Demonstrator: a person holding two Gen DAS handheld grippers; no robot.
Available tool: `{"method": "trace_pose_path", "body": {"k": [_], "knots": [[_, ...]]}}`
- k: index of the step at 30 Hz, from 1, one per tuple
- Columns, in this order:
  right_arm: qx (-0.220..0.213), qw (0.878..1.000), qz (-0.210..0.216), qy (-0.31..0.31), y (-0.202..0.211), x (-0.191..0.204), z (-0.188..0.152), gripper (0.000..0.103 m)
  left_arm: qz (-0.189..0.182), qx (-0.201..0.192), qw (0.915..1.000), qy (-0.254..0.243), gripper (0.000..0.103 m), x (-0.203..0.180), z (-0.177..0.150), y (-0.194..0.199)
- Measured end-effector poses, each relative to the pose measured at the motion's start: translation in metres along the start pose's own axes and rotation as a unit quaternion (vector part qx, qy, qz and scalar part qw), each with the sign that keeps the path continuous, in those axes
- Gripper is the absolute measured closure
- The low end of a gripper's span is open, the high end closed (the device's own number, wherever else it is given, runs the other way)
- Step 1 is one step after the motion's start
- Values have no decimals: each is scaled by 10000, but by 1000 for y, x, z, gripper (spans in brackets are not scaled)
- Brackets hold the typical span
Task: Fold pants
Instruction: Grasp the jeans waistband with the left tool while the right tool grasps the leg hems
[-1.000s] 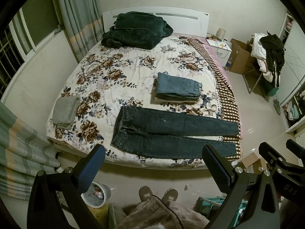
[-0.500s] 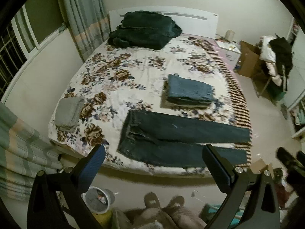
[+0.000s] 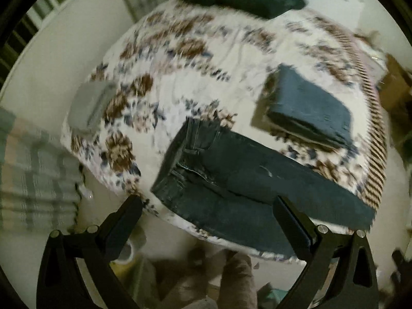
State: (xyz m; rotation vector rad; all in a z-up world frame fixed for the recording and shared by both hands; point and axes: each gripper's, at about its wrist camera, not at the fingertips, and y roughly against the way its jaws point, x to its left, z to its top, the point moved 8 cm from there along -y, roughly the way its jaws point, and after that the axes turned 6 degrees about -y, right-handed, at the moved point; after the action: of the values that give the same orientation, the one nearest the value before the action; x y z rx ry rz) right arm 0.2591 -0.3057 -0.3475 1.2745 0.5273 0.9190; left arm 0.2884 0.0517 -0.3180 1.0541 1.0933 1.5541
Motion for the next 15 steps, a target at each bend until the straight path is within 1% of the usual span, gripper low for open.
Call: {"method": "trace_pose_path", "body": {"k": [1, 3, 5, 9, 10, 12, 15], "knots": [[99, 9999, 11, -104, -23, -1, 11, 0, 65, 151, 9997, 171, 0, -5, 9, -24], [423, 9983, -41, -391, -84, -11, 43, 0, 140, 393, 9981, 447, 0, -9, 22, -61], [602, 9963, -101, -609, -132, -18, 68, 0, 151, 632, 9952, 731, 0, -14, 36, -103], [832, 9908, -314, -1016, -230, -43, 114, 0, 266, 990, 9895, 1018, 0, -27, 59, -182], [894, 9889, -417, -1106, -261, -50, 126, 0, 286, 1056, 9882, 1068, 0, -30, 63, -198], [1046, 9850, -541, -1260, -296, -59, 132, 0, 304, 1224, 9846, 1212, 0, -35, 70, -237], [1362, 9752, -643, -1624, -364, -69, 148, 0, 306, 1519, 9772, 1454, 0, -38, 76, -286]]}}
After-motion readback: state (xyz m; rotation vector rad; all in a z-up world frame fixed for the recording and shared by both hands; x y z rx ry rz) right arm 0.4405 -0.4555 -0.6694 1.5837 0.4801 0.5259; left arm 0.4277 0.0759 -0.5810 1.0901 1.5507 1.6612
